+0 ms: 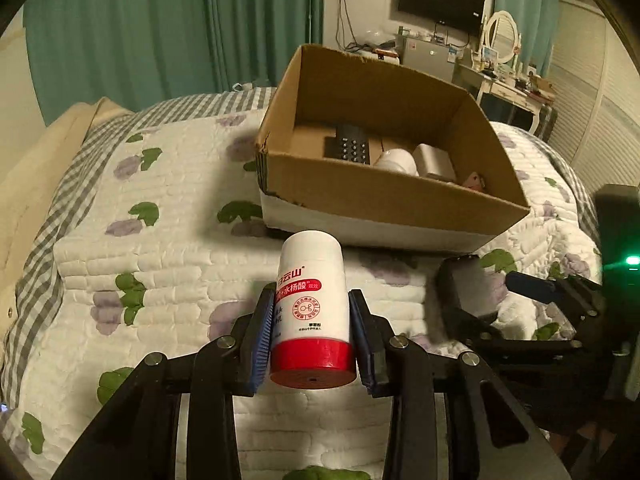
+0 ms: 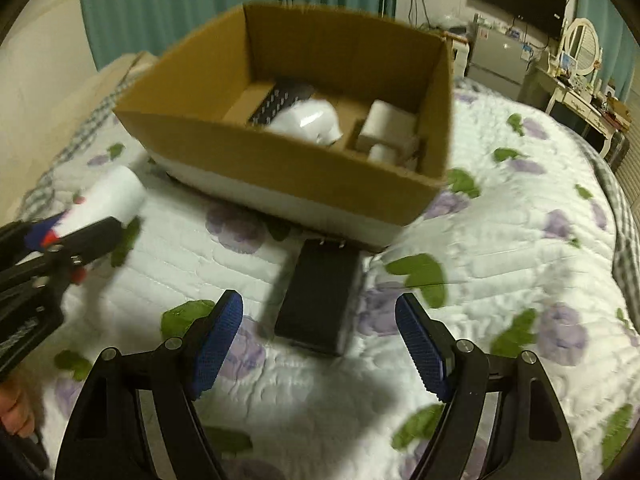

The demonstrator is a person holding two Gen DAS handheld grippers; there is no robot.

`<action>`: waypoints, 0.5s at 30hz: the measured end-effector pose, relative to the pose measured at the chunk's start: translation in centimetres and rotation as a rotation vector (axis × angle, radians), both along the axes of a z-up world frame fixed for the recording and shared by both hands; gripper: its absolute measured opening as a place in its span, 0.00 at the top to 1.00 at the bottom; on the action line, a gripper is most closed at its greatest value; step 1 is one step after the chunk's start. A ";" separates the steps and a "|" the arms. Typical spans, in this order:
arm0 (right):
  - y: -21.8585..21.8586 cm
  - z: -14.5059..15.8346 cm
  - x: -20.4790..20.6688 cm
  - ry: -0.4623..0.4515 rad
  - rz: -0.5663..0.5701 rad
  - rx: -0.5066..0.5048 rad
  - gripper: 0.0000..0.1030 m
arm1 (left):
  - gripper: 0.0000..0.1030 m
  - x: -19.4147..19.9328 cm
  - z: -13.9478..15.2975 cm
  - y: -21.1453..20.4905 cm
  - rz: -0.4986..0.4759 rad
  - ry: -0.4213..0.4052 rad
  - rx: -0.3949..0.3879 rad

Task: Organize rigid objects
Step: 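Grasp the red-capped white bottle with the left tool while the right tool grasps the black power adapter, then carry the red-capped bottle and black adapter over the box with both tools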

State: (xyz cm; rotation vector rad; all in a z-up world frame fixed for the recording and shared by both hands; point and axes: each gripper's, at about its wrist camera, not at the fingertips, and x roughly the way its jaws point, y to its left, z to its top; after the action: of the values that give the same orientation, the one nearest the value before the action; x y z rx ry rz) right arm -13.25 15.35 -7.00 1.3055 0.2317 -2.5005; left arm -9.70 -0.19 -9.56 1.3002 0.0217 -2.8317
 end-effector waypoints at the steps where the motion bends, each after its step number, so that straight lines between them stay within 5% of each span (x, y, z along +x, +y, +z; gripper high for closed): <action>1: -0.4 -0.5 -0.3 -0.007 -0.002 0.012 0.24 | 0.65 -0.1 -0.2 0.1 -0.004 -0.002 -0.001; 8: -1.7 -2.9 -1.8 -0.045 -0.013 0.048 0.26 | 0.65 -0.2 -0.4 0.0 -0.015 -0.004 0.001; 9: -1.7 -3.0 -1.8 -0.045 -0.012 0.049 0.30 | 0.65 -0.1 -0.4 0.0 -0.017 -0.001 0.002; 11: -1.7 -3.1 -1.9 -0.046 -0.019 0.068 0.53 | 0.65 0.1 -0.2 0.1 -0.022 0.005 0.004; 15: -1.2 -2.1 -0.9 -0.023 -0.014 0.045 0.61 | 0.65 0.6 0.7 0.6 -0.033 0.020 0.008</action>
State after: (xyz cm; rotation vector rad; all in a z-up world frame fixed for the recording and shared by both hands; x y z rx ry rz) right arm -14.17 14.10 -9.09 1.3575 0.2766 -2.5036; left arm -9.08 0.39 -8.91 1.2852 0.0129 -2.8753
